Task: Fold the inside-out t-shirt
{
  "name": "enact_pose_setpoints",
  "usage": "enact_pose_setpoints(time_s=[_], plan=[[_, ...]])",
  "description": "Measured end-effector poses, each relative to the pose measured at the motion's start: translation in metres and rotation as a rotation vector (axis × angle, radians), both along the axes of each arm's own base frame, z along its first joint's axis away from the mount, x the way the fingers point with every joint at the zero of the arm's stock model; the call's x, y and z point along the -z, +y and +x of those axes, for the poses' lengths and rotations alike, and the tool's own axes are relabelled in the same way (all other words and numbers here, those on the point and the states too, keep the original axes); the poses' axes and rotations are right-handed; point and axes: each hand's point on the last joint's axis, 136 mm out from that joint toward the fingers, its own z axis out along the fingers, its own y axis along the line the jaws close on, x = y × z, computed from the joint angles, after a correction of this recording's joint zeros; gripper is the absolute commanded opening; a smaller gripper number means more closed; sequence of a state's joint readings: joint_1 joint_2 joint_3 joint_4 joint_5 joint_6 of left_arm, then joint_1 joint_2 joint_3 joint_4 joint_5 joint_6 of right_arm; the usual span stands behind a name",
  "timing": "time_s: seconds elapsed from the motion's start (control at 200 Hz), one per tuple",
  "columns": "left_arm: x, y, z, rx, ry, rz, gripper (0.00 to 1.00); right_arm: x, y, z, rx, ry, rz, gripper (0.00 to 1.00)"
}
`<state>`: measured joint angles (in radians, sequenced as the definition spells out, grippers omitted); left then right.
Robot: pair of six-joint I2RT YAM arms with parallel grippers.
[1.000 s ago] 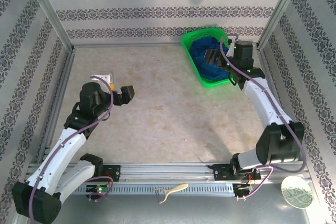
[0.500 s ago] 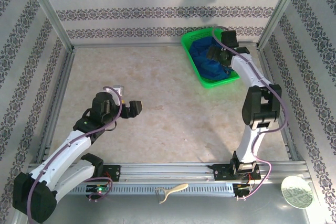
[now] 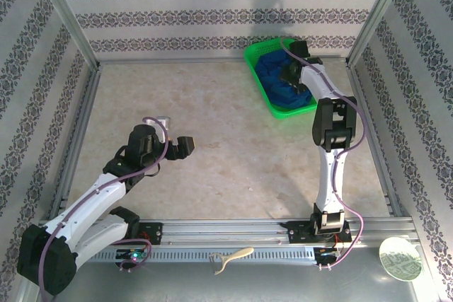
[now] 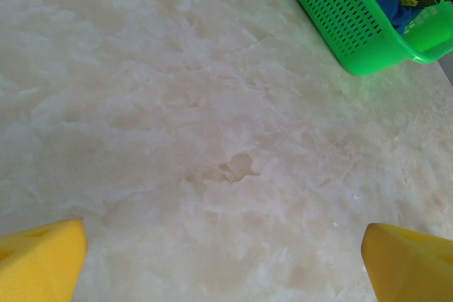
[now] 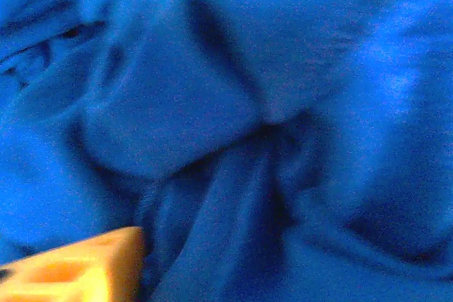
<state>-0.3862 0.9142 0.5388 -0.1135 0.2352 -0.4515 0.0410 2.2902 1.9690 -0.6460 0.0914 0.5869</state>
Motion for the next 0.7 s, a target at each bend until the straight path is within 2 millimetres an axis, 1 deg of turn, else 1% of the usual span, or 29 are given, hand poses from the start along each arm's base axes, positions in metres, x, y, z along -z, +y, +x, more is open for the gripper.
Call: enact_pose_setpoints(time_s=[0.055, 0.09, 0.185, 0.275, 0.375, 0.425, 0.495, 0.555, 0.595, 0.665, 0.699], plan=[[0.001, 0.0, 0.0, -0.001, 0.003, -0.001, 0.99, 0.011, -0.013, -0.007, 0.046, 0.014, 0.03, 0.08], [0.001, 0.0, 0.0, -0.001, 0.005, -0.002, 0.99, 0.02, -0.024, -0.014, 0.08, 0.025, 0.051, 0.0], [0.001, 0.0, 0.0, -0.007, 0.001, -0.012, 0.99, 0.038, -0.057, -0.037, 0.175, 0.049, 0.098, 0.0], [0.004, 0.0, -0.003, -0.011, 0.001, -0.023, 0.99, 0.035, -0.087, -0.058, 0.262, 0.03, 0.119, 0.0], [0.011, 0.001, -0.009, -0.013, 0.012, -0.027, 0.99, 0.03, -0.121, -0.09, 0.365, 0.012, 0.14, 0.0], [0.012, 0.001, -0.011, -0.013, 0.014, -0.031, 0.99, 0.028, -0.134, -0.103, 0.41, 0.006, 0.153, 0.0], [0.013, 0.002, -0.012, -0.02, 0.013, -0.036, 0.99, 0.025, -0.148, -0.115, 0.449, -0.008, 0.169, 0.0], [0.014, 0.002, -0.012, -0.023, 0.012, -0.036, 0.99, 0.02, -0.152, -0.115, 0.451, -0.033, 0.192, 0.0], [0.014, 0.002, -0.012, -0.025, 0.012, -0.035, 0.99, 0.013, -0.15, -0.109, 0.434, -0.064, 0.218, 0.0], [0.014, 0.003, -0.012, -0.029, 0.01, -0.032, 0.99, -0.001, -0.135, -0.093, 0.366, -0.132, 0.283, 0.0], [0.014, 0.003, -0.012, -0.032, 0.009, -0.03, 0.99, -0.013, -0.123, -0.083, 0.316, -0.177, 0.324, 0.0]])
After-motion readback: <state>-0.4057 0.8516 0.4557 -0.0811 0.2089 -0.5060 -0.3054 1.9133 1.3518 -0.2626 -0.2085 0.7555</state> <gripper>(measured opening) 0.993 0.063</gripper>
